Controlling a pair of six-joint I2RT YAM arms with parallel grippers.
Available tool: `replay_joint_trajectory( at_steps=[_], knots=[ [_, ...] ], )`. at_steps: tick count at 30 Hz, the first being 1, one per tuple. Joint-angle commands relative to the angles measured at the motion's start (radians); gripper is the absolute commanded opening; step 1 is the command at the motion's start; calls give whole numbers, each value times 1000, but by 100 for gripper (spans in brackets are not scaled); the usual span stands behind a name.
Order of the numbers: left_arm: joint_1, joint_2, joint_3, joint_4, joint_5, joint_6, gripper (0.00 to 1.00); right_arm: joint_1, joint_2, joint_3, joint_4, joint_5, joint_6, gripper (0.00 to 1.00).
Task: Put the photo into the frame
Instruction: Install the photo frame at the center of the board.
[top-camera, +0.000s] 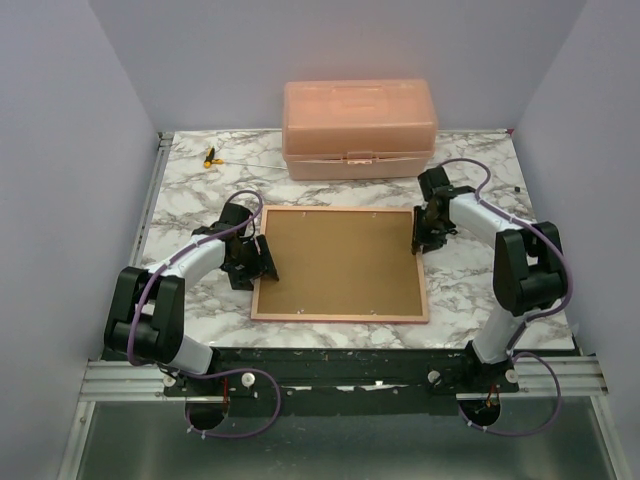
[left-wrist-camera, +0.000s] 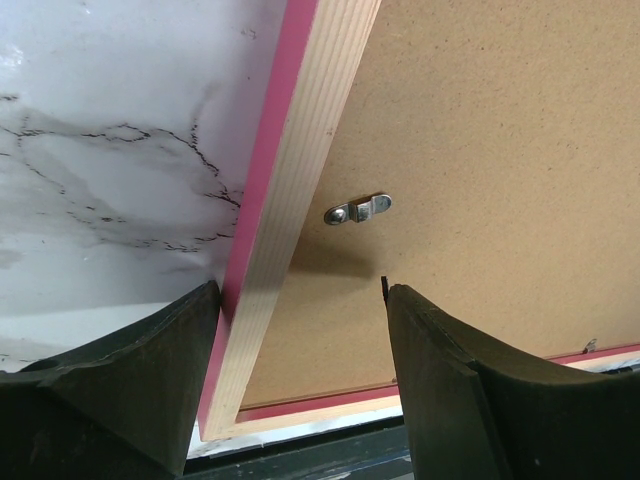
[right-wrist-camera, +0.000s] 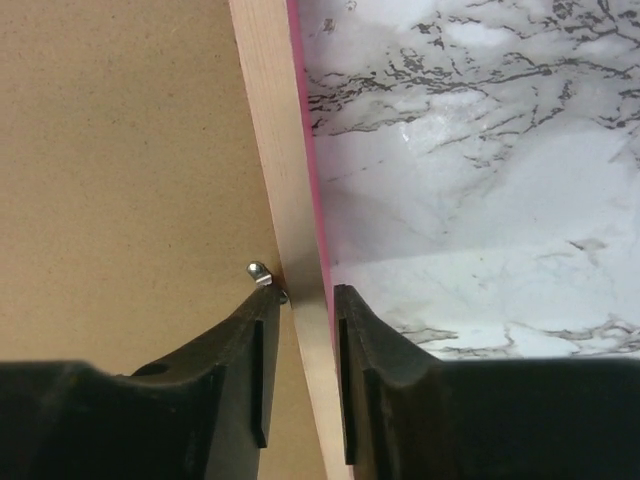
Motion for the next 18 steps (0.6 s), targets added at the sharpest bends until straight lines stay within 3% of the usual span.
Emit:
replay_joint_trajectory(
  at_steps=[1, 3, 6, 18],
  knots=[
    [-6, 7, 2, -7, 26, 6, 69, 4, -83, 6, -37, -25, 13, 41],
    [-6, 7, -1, -4, 27, 5, 69, 4, -113, 2, -35, -54, 17, 52],
    [-5, 6, -3, -3, 28, 4, 69, 5, -136, -17, -11, -99, 19, 60],
    [-6, 7, -1, -2, 30, 12, 69, 6, -23, -42, 31, -44, -1, 61]
  ],
)
